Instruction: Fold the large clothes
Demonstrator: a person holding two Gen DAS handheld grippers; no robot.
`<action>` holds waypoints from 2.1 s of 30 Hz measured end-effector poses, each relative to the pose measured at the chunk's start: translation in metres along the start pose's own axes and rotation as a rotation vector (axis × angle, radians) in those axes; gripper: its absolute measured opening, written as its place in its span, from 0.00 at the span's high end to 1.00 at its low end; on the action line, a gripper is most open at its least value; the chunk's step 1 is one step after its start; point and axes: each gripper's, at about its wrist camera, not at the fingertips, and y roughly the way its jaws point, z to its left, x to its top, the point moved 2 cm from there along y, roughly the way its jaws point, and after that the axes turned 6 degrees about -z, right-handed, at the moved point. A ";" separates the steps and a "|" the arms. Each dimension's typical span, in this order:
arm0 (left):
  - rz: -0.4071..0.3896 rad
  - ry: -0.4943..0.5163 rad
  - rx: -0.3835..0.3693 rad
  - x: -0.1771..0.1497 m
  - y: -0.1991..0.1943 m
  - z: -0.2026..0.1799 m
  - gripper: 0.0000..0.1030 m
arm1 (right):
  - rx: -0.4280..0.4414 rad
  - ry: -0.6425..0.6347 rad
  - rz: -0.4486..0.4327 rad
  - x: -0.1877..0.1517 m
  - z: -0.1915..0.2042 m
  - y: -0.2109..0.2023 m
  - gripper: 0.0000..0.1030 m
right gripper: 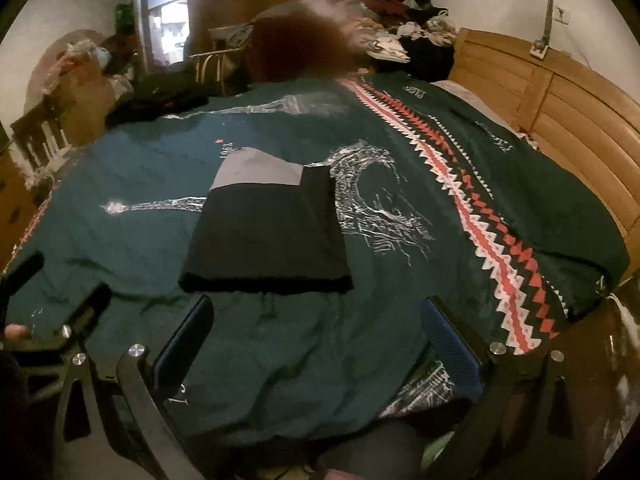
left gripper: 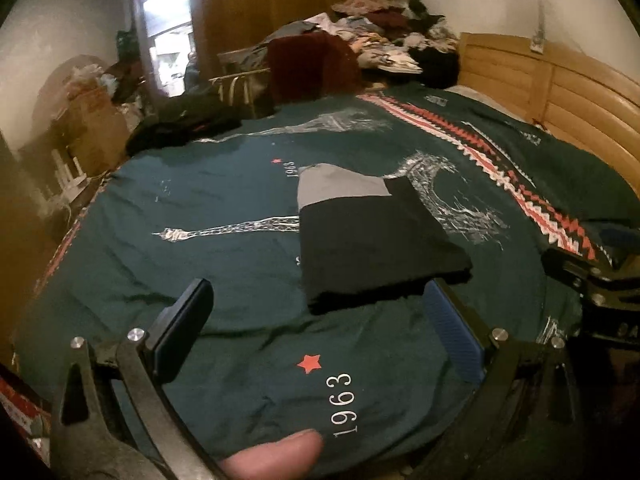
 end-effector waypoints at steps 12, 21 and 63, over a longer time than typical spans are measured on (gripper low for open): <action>-0.383 -0.065 0.195 0.023 -0.061 0.013 0.00 | -0.238 -0.043 -0.484 0.031 -0.009 -0.098 0.00; -0.301 -0.081 0.171 0.022 -0.049 0.018 0.00 | -0.200 -0.063 -0.440 0.034 0.001 -0.093 0.00; -0.043 -0.005 0.131 0.021 -0.005 -0.007 0.00 | -0.113 -0.015 -0.147 0.026 -0.010 -0.041 0.00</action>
